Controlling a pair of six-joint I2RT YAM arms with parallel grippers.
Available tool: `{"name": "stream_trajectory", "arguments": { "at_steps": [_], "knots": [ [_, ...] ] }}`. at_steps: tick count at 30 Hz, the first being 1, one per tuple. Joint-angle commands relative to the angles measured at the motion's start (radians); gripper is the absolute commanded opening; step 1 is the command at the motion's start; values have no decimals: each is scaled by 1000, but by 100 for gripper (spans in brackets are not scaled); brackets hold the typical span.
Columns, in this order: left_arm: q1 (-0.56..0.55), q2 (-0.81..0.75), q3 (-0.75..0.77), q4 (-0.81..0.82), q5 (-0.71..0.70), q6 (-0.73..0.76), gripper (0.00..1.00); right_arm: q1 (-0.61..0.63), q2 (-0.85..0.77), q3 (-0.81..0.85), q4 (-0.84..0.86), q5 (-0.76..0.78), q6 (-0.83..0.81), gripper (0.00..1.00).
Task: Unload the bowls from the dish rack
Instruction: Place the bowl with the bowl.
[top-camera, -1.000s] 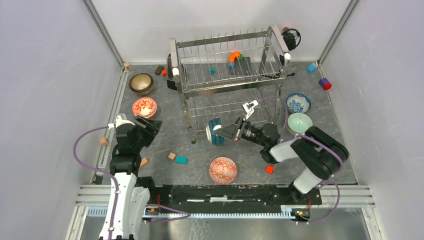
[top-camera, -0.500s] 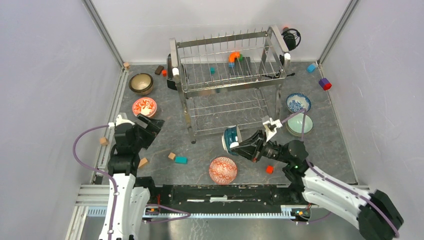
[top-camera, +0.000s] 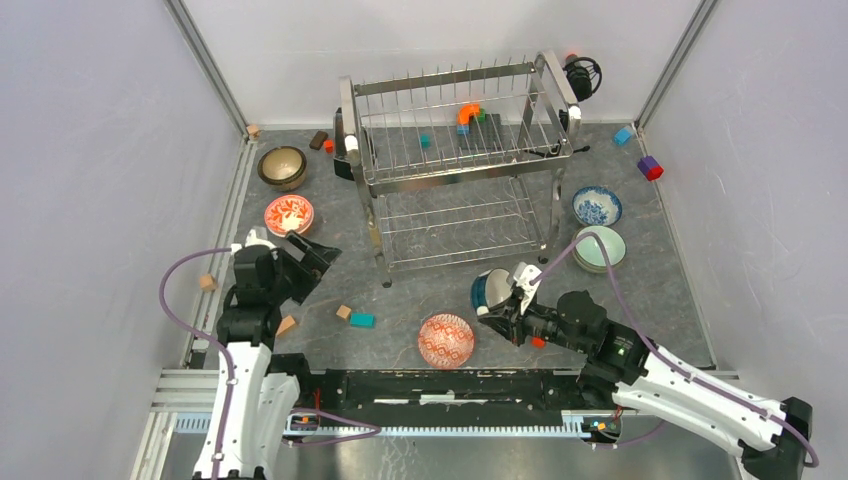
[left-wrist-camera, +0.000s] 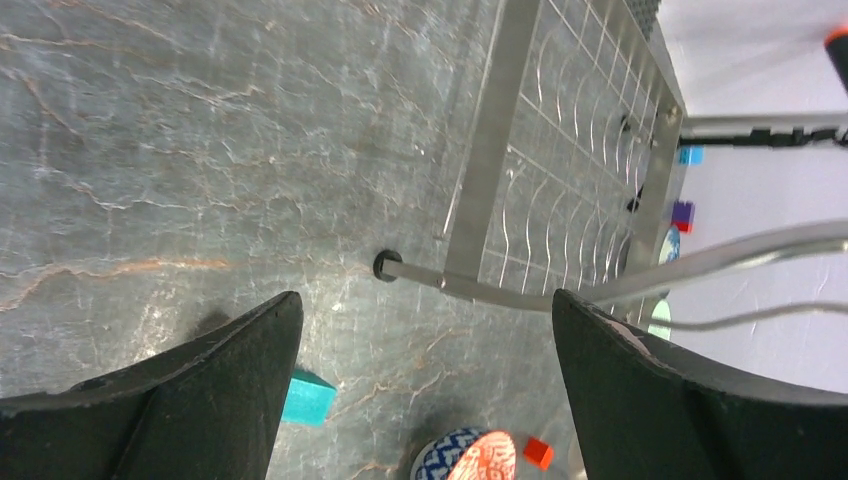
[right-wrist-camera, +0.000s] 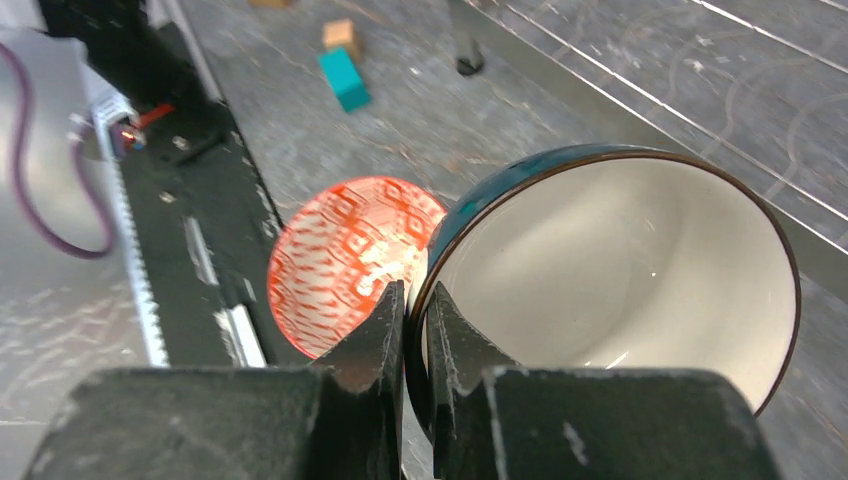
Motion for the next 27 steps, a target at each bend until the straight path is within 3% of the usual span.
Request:
{"name": "stream_trajectory", "arguments": {
  "at_steps": [1, 6, 16, 27],
  "knots": [
    [-54, -44, 66, -21, 55, 121, 100, 51, -6, 116, -43, 173, -124, 0],
    [-165, -177, 135, -86, -30, 148, 100, 140, 88, 188, -56, 289, -201, 0],
    [-232, -253, 117, -116, 73, 176, 100, 488, 459, 397, -32, 633, -412, 0],
    [-279, -256, 187, -171, 169, 221, 100, 591, 765, 668, -157, 574, -645, 0]
  ]
}}
